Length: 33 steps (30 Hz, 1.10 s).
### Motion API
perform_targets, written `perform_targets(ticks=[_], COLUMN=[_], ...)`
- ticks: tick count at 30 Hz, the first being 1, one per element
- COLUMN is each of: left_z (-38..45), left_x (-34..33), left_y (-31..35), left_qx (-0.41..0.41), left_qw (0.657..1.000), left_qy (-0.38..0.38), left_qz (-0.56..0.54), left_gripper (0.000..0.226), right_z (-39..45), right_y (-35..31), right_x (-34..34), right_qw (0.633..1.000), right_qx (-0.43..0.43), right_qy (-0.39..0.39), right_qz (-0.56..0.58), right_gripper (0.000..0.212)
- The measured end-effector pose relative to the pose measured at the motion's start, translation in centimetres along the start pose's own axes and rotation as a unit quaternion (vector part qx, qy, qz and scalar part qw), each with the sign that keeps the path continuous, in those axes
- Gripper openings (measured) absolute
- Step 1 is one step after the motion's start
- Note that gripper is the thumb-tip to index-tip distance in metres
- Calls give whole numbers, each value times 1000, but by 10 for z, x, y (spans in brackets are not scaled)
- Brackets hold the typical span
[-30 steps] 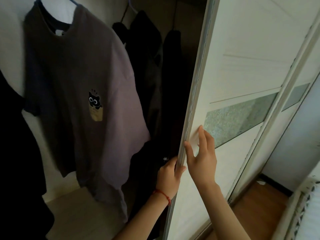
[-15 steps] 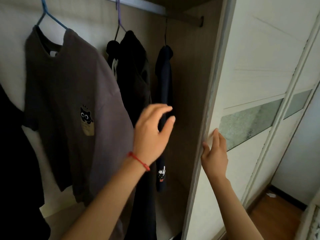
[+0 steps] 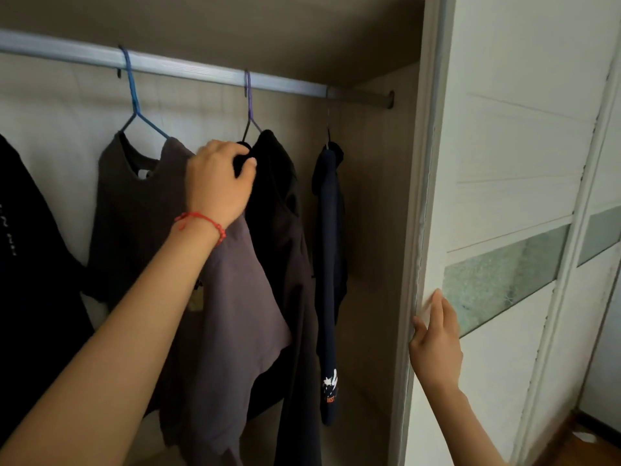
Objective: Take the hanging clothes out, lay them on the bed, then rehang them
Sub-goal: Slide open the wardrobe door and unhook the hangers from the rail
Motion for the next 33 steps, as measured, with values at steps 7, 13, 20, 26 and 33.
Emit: perform_targets(ticks=[7,13,20,26,33], left_z=[51,66,75,90,111], left_x=[-43,-58,-66,-75,-89], left_y=[29,28,19,8,-1], left_qx=[96,129,164,205,247], left_qw=[984,974,963,955,933], left_qy=[-151,-187,-207,-195,-197], left_qz=[-19,-22,-61,-92,-170], left_gripper=[49,35,30,52,31], right_z=[1,7,97,197,233], right_y=[1,-56,-185,-234,-260], right_x=[1,25,59,50,27], right_qw=[999,984,953,967,962], right_qx=[-20,113,238,77,22], right_qy=[-6,131,45,-124,-247], right_qz=[26,49,185,207,111], right_gripper=[56,46,35,48,35])
Point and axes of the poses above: each hand's wrist, its own z-axis towards the middle knuckle, its own x-axis out of the back of the hand, y = z × x, the point moved 5 cm from there along z, towards the middle knuckle, and after that the axes turned 14 degrees about -y, right-handed, at the moved point
